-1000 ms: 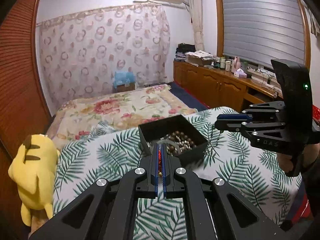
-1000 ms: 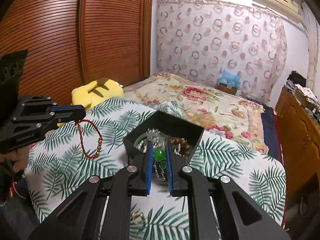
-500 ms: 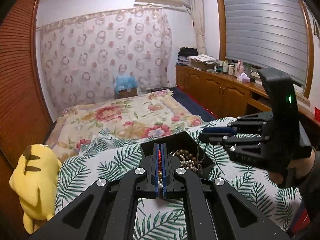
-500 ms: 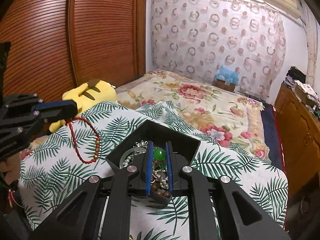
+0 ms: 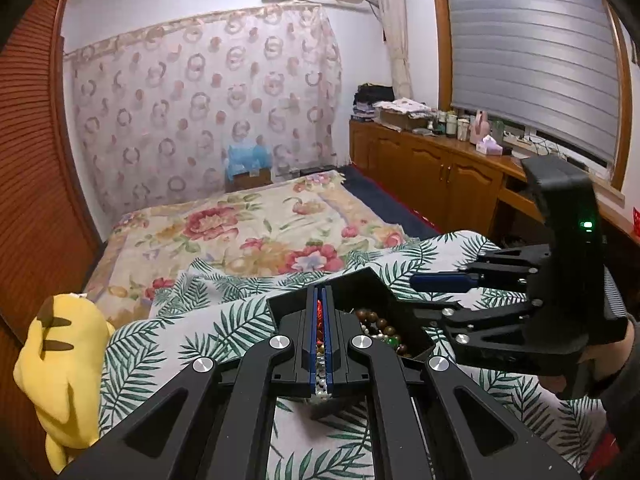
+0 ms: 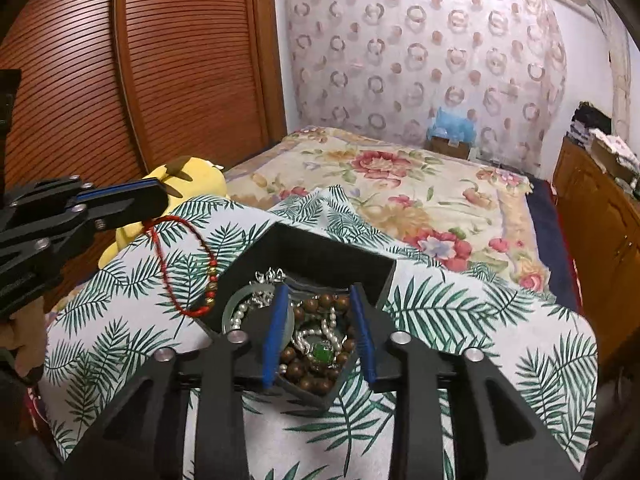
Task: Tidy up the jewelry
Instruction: 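Lower the red cord bracelet into the box with the left gripper while the right releases the pendant inside, then move the left gripper to the gold flower charm while the right gripper moves to the gold ring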
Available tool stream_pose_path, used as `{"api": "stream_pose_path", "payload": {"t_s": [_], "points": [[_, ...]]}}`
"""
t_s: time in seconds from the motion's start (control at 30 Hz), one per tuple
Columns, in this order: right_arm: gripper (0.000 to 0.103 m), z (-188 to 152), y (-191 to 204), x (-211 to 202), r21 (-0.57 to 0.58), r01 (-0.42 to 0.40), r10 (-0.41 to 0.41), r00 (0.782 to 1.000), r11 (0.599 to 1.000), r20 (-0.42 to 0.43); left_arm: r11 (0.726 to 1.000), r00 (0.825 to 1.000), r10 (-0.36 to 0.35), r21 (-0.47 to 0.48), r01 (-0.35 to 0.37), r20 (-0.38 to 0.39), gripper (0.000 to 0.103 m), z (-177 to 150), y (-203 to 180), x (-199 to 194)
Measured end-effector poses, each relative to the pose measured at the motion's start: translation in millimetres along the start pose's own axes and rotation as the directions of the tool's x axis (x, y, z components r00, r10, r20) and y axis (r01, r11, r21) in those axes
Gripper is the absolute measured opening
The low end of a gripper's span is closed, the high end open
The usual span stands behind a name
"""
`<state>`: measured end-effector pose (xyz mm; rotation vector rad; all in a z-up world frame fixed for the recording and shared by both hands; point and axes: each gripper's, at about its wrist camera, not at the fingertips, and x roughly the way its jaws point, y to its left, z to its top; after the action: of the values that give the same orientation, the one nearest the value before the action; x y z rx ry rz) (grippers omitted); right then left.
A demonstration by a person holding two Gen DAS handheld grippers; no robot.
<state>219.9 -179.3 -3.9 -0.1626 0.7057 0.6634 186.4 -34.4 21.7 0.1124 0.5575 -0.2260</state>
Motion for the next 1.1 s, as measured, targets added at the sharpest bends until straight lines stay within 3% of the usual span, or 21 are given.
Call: {"api": "stream_pose_path", "payload": {"t_s": [0.27,0.43,0.57,0.63,0.93,1.1], "points": [[0.036,-24.0,-13.8,-10.1,0.018,0.036,-0.036,0.999,0.999,-0.014,1.0,0.999,-0.013,-0.023,0.012,-0.033,0.005,-2.2,-0.3,16.1],[0.036,-42.2,-12.4,-17.9,0.025,0.025,-0.025,1.0,0.999,-0.014,1.0,1.0,-0.016,-0.01,0.016,-0.027,0.033,-7.0,-5.2,8.4],[0.036,-60.5,-5.0,-25.1,0.032,0.001,0.0,1.0,0.999,-0.018,1.0,0.999,-0.018,-0.002,0.018,-0.029,0.042,-12.2,-8.5,1.1],[0.036,-67.7,-0.7,-27.6,0.029,-0.012,0.013,1.0,0.999,-0.024,1.0,1.0,-0.014,0.0,0.014,-0.02,0.057,-17.2,-9.0,-6.4],[0.036,-100.9,31.9,-30.2,-0.024,-0.056,0.054,0.995,0.998,-0.086,1.0,0.999,-0.016,-0.006,0.016,-0.028,0.071,-46.2,-3.9,-30.6],[0.036,-114.0,47.2,-27.6,-0.06,-0.077,0.069,0.989,0.995,-0.128,0.999,0.998,-0.026,-0.032,0.024,-0.063,0.072,-67.1,1.0,-34.3]]}}
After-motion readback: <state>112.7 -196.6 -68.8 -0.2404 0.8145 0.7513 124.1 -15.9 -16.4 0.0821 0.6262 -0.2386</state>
